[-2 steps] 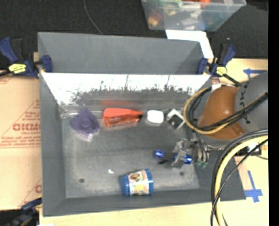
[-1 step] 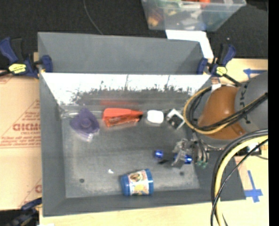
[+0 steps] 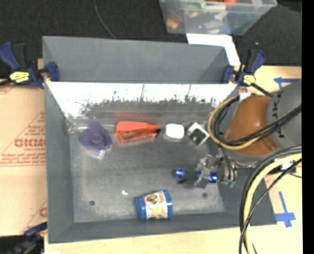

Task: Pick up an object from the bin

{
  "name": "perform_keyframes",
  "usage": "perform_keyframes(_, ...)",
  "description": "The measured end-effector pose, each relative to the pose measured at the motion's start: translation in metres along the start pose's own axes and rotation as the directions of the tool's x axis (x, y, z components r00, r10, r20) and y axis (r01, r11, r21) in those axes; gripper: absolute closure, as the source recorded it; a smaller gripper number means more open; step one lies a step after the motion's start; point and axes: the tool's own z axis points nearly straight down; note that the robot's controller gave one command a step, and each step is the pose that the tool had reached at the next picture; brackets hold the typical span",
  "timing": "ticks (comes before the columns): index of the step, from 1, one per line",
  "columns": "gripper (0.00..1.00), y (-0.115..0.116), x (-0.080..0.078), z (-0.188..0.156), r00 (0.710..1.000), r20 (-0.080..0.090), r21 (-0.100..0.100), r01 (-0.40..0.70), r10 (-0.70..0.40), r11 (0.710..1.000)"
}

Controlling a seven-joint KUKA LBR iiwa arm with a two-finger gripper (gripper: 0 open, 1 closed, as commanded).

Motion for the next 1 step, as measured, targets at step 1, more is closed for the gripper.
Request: perform_keyframes(1,1.0,-0.0006,0.0017,-0.0354,1.0,-0.009,0.001,0.002,-0.002,1.0)
